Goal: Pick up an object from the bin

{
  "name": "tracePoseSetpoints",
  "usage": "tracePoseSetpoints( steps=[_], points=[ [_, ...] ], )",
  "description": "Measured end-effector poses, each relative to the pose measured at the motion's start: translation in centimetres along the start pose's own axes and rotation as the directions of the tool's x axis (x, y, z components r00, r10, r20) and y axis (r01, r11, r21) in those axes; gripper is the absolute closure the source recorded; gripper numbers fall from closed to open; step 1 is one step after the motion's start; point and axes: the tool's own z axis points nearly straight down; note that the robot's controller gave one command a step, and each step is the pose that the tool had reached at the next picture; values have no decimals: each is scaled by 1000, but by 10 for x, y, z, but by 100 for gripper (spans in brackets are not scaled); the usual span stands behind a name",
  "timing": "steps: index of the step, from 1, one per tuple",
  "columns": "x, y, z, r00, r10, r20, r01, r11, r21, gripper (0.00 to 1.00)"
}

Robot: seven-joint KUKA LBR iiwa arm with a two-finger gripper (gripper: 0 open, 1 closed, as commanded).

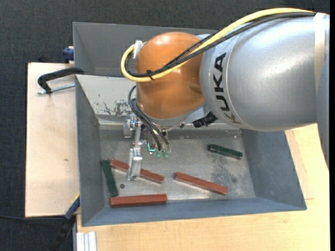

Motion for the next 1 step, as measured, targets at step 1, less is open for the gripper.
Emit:
tracePoseSetpoints(
  steps=[1],
  points=[
    [0, 0, 0, 1000, 0, 0, 0, 1000, 0, 0]
  ],
)
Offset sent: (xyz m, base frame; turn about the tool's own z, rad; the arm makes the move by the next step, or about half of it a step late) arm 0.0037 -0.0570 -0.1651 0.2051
